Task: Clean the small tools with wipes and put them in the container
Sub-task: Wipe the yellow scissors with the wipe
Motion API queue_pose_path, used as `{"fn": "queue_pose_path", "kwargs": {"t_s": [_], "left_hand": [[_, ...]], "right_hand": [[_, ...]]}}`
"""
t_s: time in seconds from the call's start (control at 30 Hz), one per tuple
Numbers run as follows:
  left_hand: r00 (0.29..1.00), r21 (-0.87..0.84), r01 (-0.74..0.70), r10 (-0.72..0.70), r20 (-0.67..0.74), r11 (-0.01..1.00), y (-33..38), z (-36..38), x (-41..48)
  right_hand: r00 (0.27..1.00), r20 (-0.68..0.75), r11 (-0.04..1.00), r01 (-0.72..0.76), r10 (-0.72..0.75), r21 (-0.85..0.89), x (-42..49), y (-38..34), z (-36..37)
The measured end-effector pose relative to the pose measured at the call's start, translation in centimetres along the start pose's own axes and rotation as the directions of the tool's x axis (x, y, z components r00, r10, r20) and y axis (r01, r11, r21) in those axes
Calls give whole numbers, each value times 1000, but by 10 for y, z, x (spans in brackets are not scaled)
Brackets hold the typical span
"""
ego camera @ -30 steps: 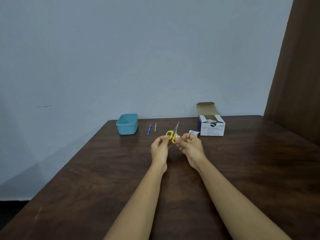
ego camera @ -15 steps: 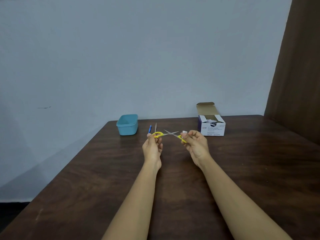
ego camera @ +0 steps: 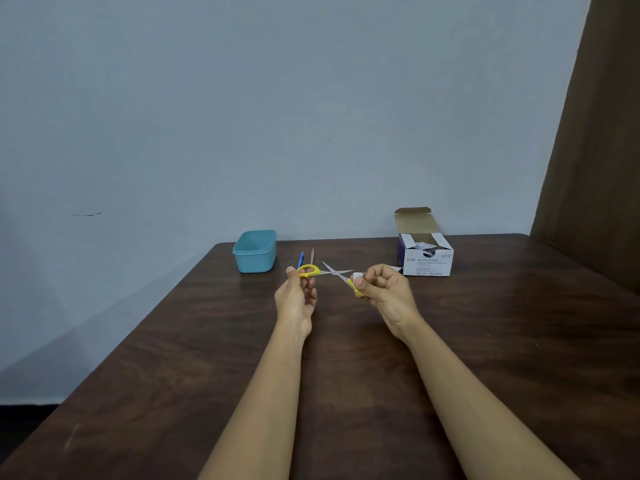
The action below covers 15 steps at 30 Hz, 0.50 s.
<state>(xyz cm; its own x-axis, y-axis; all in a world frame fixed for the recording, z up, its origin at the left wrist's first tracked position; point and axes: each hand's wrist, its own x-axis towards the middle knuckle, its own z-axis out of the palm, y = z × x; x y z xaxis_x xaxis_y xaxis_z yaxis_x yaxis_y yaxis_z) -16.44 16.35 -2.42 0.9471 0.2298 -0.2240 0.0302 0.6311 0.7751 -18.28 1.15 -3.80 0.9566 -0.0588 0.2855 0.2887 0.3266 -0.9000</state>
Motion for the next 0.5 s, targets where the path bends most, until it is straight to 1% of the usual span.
{"fn": "queue_pose_path", "kwargs": {"t_s": [0.1, 0.17, 0.23, 0.33, 0.4, 0.5], "left_hand": [[1000, -11, -7, 7, -15, 1000, -2, -1, 0], [1000, 25, -28, 27, 10, 999, -5, 0, -2], [997, 128, -59, 51, 64, 990, -11, 2, -6], [983, 311, -146, 100, 157, 939, -24, 7, -14], [961, 394, -224, 136, 239, 891, -32, 9, -16], [927, 443, -309, 163, 337, 841, -39, 9, -14]], "right_hand": [[1000, -29, 1000, 9, -8, 20, -1, 4, 3], [998, -63, 998, 13, -9, 54, 0, 5, 5], [993, -116, 993, 25, -12, 112, 1, 5, 7], [980, -198, 980, 62, -24, 189, 2, 5, 8], [978, -205, 982, 64, -27, 178, 2, 6, 7], [988, -155, 988, 32, -8, 150, -1, 8, 10]]}}
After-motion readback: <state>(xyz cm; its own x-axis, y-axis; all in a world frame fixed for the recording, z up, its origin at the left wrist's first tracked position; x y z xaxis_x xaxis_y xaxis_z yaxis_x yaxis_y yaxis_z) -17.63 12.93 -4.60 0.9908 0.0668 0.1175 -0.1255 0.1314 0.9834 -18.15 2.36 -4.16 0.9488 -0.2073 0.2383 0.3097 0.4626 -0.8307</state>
